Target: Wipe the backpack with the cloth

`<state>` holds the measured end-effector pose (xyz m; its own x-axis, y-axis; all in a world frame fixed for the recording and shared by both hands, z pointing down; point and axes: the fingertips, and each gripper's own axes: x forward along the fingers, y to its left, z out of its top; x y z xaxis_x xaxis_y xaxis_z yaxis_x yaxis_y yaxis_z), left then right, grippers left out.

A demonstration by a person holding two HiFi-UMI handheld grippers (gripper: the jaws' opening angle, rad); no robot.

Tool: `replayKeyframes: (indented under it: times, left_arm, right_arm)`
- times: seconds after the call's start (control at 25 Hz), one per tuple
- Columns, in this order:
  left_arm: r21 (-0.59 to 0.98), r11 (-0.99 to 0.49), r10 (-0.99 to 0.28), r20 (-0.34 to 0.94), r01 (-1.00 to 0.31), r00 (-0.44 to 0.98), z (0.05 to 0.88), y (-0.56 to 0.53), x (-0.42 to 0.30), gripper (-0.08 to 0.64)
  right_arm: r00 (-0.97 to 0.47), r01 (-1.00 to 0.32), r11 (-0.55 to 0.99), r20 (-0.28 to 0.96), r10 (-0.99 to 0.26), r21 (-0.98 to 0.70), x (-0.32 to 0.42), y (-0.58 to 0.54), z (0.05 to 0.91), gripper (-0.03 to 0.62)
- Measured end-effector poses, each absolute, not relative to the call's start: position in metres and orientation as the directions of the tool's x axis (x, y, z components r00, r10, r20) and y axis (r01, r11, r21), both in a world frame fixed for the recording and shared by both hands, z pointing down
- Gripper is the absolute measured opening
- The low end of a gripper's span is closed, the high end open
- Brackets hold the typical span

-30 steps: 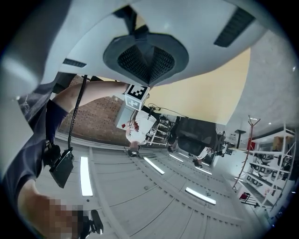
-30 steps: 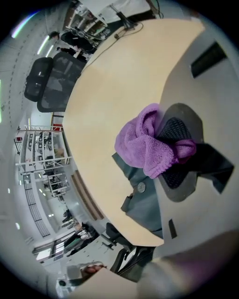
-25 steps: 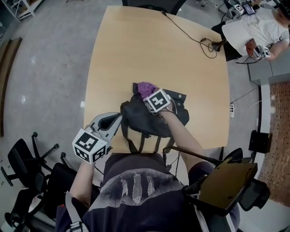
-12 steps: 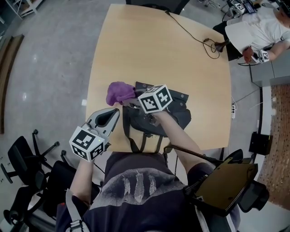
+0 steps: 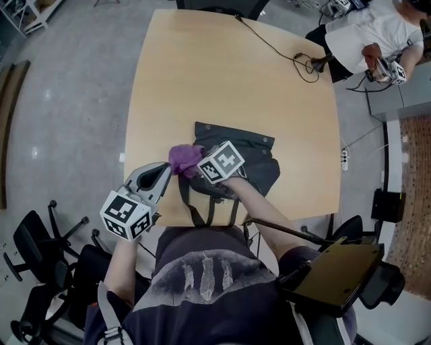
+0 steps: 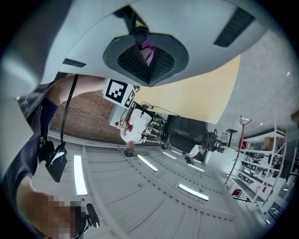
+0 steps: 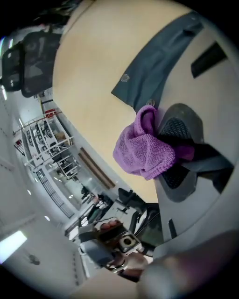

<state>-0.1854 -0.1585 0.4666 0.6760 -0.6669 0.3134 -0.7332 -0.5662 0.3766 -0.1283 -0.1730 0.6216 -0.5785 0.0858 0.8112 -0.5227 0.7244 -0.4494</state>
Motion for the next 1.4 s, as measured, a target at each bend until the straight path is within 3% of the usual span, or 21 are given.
replayKeyframes:
  times: [0.08, 0.32, 1.4]
  left_arm:
    - [0.377, -0.575, -0.658, 0.313, -0.726, 0.684, 0.467, -0.158, -0.18, 0.006]
    - [0.378, -0.601, -0.633, 0.313, -0.704, 0.708, 0.468, -0.15, -0.162, 0.006]
    - [0.32, -0.668, -0.592, 0.318, -0.672, 0.74, 0.448, -0.142, -0.098, 0.006]
  right_arm:
    - [-0.512, -0.514, 0.784, 0.857, 0.046, -0.349, -0.12, -0.177, 0.626, 0.1]
    - [-0.45, -0.529, 0.809, 0.893, -0.012, -0.256, -0.097, -0.183, 0.63, 0.098]
    - [-0.266, -0.742, 0.668, 0.938, -0.22, -0.054, 0.136, -0.225, 0.627, 0.1]
